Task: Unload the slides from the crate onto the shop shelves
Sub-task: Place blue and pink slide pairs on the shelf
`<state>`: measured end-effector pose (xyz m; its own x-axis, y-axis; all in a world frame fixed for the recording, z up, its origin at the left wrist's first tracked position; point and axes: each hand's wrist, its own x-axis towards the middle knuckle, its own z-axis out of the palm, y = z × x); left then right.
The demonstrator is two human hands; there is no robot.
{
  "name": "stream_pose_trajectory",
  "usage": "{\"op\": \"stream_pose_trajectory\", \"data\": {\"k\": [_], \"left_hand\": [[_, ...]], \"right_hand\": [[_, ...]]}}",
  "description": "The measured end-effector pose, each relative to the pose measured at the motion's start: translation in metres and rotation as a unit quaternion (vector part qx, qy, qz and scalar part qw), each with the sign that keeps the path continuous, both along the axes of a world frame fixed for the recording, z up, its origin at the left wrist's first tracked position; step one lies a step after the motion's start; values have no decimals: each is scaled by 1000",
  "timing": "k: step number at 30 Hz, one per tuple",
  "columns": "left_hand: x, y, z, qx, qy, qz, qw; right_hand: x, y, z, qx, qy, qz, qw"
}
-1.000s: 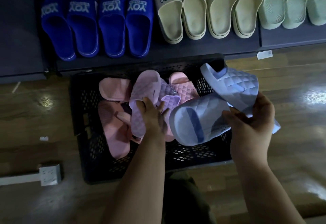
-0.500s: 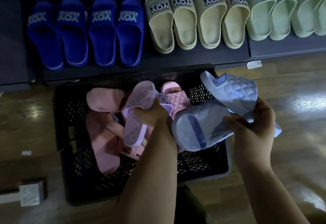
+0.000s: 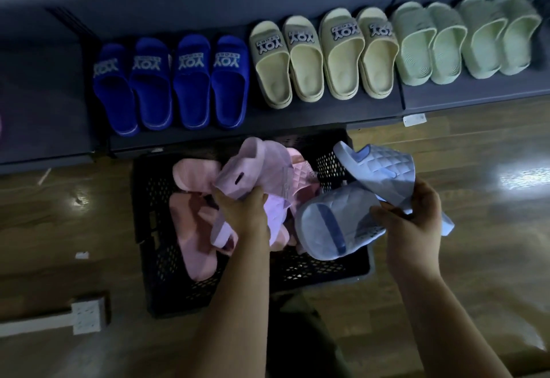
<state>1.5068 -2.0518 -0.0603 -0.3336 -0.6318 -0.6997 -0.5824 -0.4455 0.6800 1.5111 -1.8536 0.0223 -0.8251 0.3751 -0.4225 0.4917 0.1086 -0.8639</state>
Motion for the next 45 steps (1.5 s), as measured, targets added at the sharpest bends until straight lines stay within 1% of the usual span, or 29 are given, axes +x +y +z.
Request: {"op": "stream_pose_trajectory", "data": {"k": [2, 4, 6, 8, 11, 14, 16, 20, 23, 25, 29, 34, 39, 41, 45], "left_hand": [[10, -8, 38, -15, 24, -22, 999], [13, -16, 83, -38, 26, -82, 996], [15, -25, 135, -69, 60, -149, 985], [18, -32, 189, -90, 109, -204, 969], [18, -41, 258, -64, 189, -284, 938], [7, -37, 318, -89, 223, -367, 898], [-3, -23, 357, -98, 253, -389, 880], [-26, 22, 419, -83, 311, -419, 849], [-49, 72, 457, -93, 351, -430, 827], [-63, 114, 481, -82, 382, -428, 815], [-91, 200, 518, -64, 426, -401, 809], [-126, 315, 566, -36, 471, -317, 823], [-161, 415, 609, 6, 518, -272, 811], [-178, 448, 623, 7, 531, -267, 804], [-222, 509, 647, -26, 550, -263, 792]], "right_hand": [[2, 4, 29, -8, -11, 6, 1000], [3, 9, 63, -9, -17, 14, 1000], [4, 14, 101, 4, -21, 25, 999], [6, 19, 142, 5, -18, 27, 999], [9, 30, 202, -10, -8, 9, 1000], [12, 47, 256, -7, 21, -5, 1000], [13, 61, 290, 3, 37, -10, 999], [9, 96, 349, 2, 69, -52, 996], [1, 137, 382, 3, 107, -85, 991], [-9, 174, 405, 7, 145, -98, 985], [-39, 259, 445, 5, 210, -110, 971], [-83, 377, 491, 20, 261, -81, 962], [-127, 473, 525, 29, 289, -63, 955], [-147, 501, 533, 18, 301, -71, 951], [-191, 551, 545, 14, 319, -98, 943]]}}
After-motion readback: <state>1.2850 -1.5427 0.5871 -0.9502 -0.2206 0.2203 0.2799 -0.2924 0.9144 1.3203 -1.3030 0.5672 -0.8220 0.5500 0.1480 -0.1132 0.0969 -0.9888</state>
